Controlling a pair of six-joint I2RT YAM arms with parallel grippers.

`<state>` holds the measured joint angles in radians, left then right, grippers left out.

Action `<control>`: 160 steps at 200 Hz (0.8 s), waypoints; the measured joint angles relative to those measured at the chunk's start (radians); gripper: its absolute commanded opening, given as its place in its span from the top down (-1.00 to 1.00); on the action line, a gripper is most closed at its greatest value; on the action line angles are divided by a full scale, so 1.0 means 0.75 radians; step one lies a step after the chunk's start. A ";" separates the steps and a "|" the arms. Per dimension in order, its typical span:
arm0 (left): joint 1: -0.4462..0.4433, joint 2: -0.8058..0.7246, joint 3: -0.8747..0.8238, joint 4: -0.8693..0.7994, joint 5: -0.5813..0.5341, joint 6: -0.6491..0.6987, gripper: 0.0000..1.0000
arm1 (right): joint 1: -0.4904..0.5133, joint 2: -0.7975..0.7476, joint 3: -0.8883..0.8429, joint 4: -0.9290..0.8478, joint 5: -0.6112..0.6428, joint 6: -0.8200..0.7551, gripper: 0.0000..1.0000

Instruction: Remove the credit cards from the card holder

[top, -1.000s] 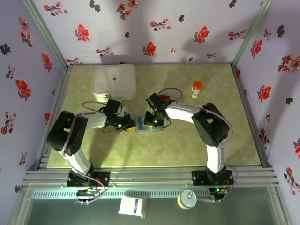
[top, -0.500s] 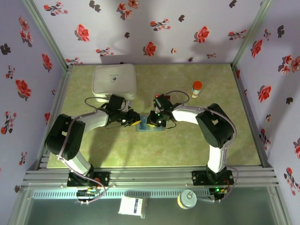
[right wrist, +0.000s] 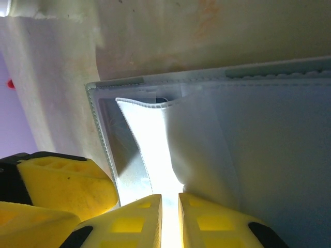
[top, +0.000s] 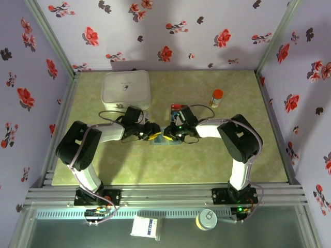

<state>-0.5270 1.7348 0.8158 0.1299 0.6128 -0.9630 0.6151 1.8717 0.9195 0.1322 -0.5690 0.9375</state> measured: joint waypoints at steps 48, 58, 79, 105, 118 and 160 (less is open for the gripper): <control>-0.023 0.003 0.001 -0.028 -0.040 -0.005 0.09 | -0.033 0.000 -0.067 0.139 -0.073 0.058 0.66; -0.031 0.007 0.001 -0.037 -0.048 -0.005 0.08 | -0.037 0.000 -0.076 0.161 -0.084 0.069 0.66; -0.040 0.015 0.006 -0.043 -0.050 -0.006 0.10 | -0.042 0.000 -0.091 0.204 -0.098 0.090 0.66; -0.049 0.023 0.015 -0.043 -0.061 -0.013 0.22 | -0.045 0.001 -0.096 0.237 -0.116 0.103 0.66; -0.052 0.027 0.016 -0.040 -0.063 -0.025 0.29 | -0.046 0.001 -0.096 0.250 -0.121 0.109 0.66; -0.058 0.053 0.028 -0.024 -0.064 -0.049 0.49 | -0.046 0.002 -0.098 0.277 -0.125 0.124 0.66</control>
<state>-0.5709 1.7744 0.8371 0.1116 0.5648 -1.0000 0.5804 1.8729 0.8459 0.3397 -0.6628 1.0306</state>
